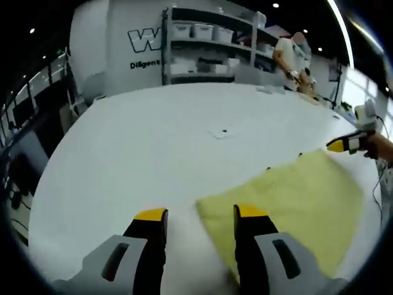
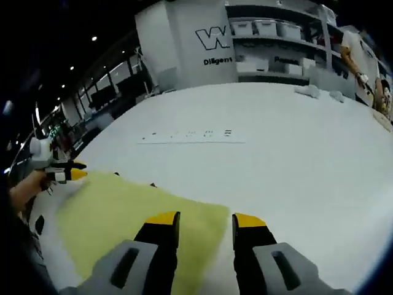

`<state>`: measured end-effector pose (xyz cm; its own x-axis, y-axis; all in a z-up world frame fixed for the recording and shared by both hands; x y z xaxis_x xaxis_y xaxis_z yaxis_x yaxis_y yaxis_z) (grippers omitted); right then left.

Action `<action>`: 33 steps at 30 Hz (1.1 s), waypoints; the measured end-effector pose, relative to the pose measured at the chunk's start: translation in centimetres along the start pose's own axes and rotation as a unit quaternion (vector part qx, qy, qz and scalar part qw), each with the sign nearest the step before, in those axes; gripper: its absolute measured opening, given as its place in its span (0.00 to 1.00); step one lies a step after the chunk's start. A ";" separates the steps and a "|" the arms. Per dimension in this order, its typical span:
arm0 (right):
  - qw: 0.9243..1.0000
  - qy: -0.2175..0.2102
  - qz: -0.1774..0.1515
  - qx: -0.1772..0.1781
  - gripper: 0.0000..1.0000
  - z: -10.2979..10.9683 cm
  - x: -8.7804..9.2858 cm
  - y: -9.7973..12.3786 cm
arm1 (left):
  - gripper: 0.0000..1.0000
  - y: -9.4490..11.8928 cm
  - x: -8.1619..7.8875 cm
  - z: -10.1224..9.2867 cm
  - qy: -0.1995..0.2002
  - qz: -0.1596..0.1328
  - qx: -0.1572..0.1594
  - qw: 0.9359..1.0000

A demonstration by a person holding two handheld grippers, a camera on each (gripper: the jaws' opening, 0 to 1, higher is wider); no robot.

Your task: Fold the garment on the visible template until the final outline fits inside the template.

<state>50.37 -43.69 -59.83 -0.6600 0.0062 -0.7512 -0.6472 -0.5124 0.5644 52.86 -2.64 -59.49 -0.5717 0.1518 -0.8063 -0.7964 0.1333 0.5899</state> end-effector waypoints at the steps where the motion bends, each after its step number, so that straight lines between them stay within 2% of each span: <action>1: 1.000 -0.001 -0.001 -0.001 0.33 0.1 0.0 0.1 | 0.43 0.3 -0.1 -0.1 0.001 -0.003 0.003 1.000; 7: 1.000 -0.004 -0.012 -0.025 0.45 1.6 -0.1 1.5 | 0.55 2.0 -0.5 -0.8 0.002 -0.018 0.016 1.000; 10: 0.999 -0.001 -0.010 -0.034 0.55 2.3 0.0 2.2 | 0.62 3.2 -0.5 -1.6 -0.002 -0.025 0.024 0.999; 17: 0.998 0.004 -0.009 -0.056 0.70 4.3 0.8 4.0 | 0.75 5.7 -0.6 -2.9 -0.010 -0.037 0.049 0.998; 20: 0.998 0.007 -0.005 -0.063 0.74 5.1 1.4 4.7 | 0.79 6.7 -0.3 -3.3 -0.017 -0.042 0.056 0.997; 23: 0.997 0.012 -0.003 -0.070 0.76 5.9 2.1 5.5 | 0.83 7.9 0.3 -3.7 -0.034 -0.031 0.065 0.997; 31: 0.996 0.026 0.006 -0.084 0.81 7.5 3.6 7.1 | 0.99 10.4 1.4 -3.6 -0.057 -0.031 0.069 0.995; 33: 0.996 0.027 0.009 -0.088 0.81 7.8 4.0 7.5 | 0.99 10.9 1.9 -3.4 -0.066 -0.024 0.068 0.995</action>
<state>39.92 -40.78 -55.95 -0.6473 -0.0477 -0.7608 -0.5555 -0.6539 0.5136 42.44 -4.24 -54.77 -0.4952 0.2685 -0.8263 -0.7829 0.2744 0.5583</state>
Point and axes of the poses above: the point that each gripper's makers call its tool centre point, and the gripper's own axes: y roughly backward along the fingers, z roughly to its left, x roughly out of its underside, the point moved 8 cm from there along y, roughly backward along the fingers, and after that the axes turned 12 degrees about -x, right-handed, at the moved point
